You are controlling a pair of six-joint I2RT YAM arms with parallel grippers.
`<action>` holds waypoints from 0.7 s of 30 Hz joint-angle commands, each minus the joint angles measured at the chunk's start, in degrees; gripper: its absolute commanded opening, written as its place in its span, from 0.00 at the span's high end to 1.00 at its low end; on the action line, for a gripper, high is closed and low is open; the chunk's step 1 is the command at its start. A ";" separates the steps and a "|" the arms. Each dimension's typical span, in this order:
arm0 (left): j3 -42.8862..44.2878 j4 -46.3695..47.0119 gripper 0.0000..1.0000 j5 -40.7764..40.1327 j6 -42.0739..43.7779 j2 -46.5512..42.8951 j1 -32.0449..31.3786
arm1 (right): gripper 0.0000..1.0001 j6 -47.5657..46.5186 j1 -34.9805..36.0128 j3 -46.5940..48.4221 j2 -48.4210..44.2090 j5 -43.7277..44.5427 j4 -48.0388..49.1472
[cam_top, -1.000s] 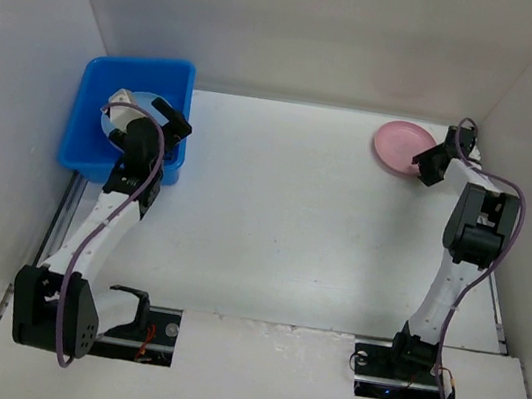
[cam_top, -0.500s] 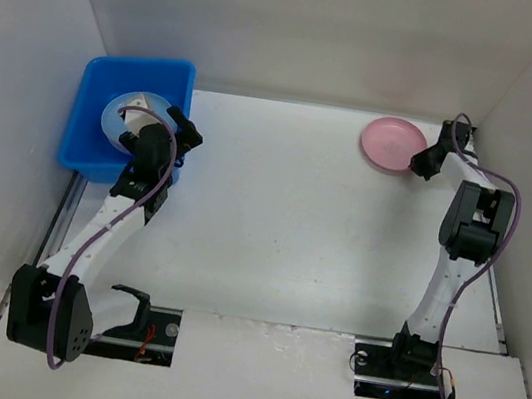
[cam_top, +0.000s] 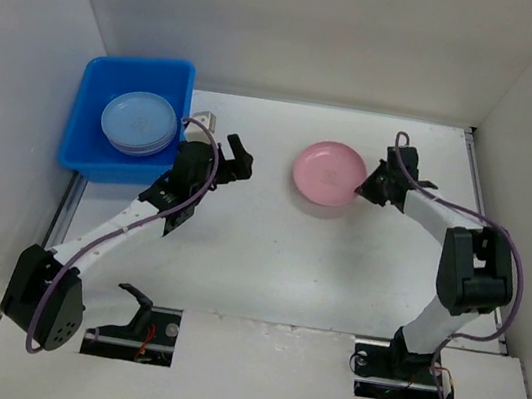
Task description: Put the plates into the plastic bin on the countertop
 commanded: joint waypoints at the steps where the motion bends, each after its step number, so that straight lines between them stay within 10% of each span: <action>1: -1.70 0.60 0.01 2.96 1.29 0.21 -2.36 | 0.99 -0.75 3.60 -3.61 -6.94 -1.79 7.46; 21: -8.12 0.16 0.17 4.54 2.43 -2.25 -8.35 | 0.97 -0.13 20.22 -8.11 -18.29 2.42 6.93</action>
